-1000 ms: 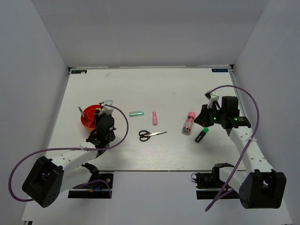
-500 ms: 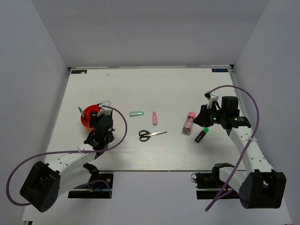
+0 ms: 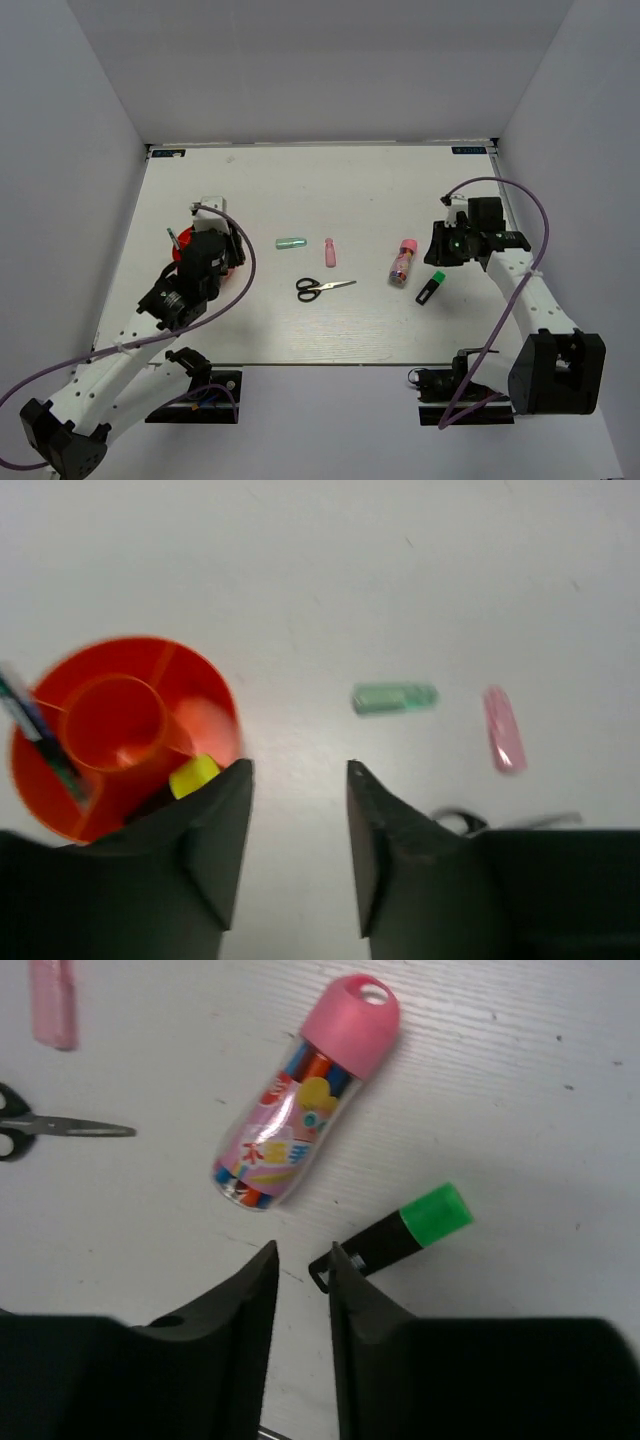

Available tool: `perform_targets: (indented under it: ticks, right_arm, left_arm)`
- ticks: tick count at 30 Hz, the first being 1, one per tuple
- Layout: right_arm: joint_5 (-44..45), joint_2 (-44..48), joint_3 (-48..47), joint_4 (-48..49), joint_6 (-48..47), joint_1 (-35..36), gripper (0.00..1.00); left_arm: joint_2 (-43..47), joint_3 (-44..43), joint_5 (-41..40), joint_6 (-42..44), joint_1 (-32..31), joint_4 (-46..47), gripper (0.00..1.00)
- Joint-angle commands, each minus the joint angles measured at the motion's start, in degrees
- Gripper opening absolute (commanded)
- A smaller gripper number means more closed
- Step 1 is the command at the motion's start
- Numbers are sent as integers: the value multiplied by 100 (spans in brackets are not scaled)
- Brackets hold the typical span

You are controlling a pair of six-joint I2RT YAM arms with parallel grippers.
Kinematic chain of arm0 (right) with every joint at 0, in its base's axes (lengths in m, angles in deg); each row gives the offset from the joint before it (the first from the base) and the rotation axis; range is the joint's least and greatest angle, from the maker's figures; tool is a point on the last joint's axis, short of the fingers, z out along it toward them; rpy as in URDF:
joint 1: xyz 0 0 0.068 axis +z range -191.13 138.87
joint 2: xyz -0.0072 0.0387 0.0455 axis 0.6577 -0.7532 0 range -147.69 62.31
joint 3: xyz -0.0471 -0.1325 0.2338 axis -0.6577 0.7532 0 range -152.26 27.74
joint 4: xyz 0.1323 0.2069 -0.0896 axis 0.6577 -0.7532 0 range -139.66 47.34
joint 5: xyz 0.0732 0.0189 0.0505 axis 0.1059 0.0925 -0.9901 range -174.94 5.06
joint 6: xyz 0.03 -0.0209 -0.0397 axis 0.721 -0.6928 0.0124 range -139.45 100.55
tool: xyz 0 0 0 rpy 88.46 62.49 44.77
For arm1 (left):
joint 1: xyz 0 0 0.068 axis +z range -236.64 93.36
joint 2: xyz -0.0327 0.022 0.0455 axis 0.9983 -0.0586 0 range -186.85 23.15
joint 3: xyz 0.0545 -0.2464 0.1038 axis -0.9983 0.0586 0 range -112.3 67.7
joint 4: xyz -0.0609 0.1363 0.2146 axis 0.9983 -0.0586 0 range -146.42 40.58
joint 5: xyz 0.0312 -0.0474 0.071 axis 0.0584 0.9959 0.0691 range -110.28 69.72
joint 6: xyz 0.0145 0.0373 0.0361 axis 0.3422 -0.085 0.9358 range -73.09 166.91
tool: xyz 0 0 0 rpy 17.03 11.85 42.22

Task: Sort the stationery into containers
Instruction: Pick up the pen from the center of the board.

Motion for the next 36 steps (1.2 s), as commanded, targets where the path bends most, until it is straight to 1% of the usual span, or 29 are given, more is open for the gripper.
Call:
perform_targets:
  ticks: [1, 2, 3, 4, 5, 6, 9, 12, 18, 22, 26, 30, 34, 36]
  right_arm:
    - [743, -192, -166, -511, 267, -59, 33]
    - [865, -227, -157, -641, 321, -67, 38]
    - [909, -271, -139, -730, 460, -68, 52]
    - [971, -394, -131, -757, 514, -59, 56]
    - [1093, -447, -104, -853, 558, -59, 59]
    - [1155, -552, -87, -880, 680, -59, 67]
    - [1489, -921, -148, -977, 882, -41, 70]
    - [1972, -1238, -288, -907, 1111, -15, 70]
    - [2491, -1932, -700, -880, 1691, 29, 68]
    - [2422, -2372, -868, -801, 1982, 64, 68]
    - [2597, -2714, -1018, -774, 2158, 187, 67]
    - [2738, -3119, -1211, -1091, 2255, 258, 62]
    - [2879, -3032, -1062, -1004, 2290, 345, 59]
    - [2922, -2997, -957, -925, 2316, 398, 54]
  left_arm:
    - [-101, -249, 2013, -798, -37, -2273, 56]
    - [-101, -197, 2223, -807, -46, -2336, 58]
    - [-49, -144, 2303, -790, -81, -2372, 64]
    - [38, -83, 2347, -764, -107, -2390, 66]
    - [83, 74, 2322, -755, -186, -2399, 71]
    - [231, 119, 2313, -729, -204, -2364, 71]
    - [407, 225, 2304, -737, -230, -2328, 77]
    - [522, 217, 2418, -737, -230, -2302, 77]
    - [707, 225, 2550, -746, -230, -2311, 78]
    - [786, 225, 2594, -711, -239, -2311, 79]
    - [839, 190, 2620, -685, -230, -2319, 79]
    - [883, 173, 2585, -649, -248, -2372, 80]
    - [901, 155, 2576, -632, -239, -2355, 80]
    - [927, 164, 2576, -623, -239, -2363, 82]
